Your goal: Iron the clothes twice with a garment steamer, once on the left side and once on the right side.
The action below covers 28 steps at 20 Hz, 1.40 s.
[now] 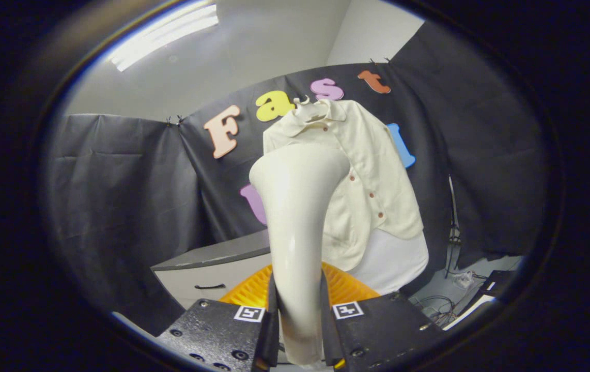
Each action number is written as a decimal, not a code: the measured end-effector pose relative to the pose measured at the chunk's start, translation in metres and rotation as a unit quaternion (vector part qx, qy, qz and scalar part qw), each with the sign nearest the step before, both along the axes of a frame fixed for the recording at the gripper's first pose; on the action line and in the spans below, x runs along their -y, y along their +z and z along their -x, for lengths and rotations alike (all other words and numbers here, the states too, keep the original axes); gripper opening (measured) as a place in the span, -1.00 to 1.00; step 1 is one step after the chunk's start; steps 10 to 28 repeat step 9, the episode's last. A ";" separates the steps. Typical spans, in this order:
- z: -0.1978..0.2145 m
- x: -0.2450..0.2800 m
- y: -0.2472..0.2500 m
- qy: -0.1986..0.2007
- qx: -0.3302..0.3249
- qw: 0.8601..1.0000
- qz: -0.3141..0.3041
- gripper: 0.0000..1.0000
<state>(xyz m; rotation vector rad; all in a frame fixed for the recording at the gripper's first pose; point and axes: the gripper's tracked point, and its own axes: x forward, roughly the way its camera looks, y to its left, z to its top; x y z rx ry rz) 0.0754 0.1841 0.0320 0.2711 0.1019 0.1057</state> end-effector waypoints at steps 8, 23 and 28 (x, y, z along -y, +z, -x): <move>0.045 -0.063 0.002 -0.006 0.021 0.997 0.079 -0.33; 0.049 -0.068 0.004 -0.005 0.023 0.996 0.085 -0.33; 0.049 -0.068 0.004 -0.005 0.023 0.996 0.085 -0.33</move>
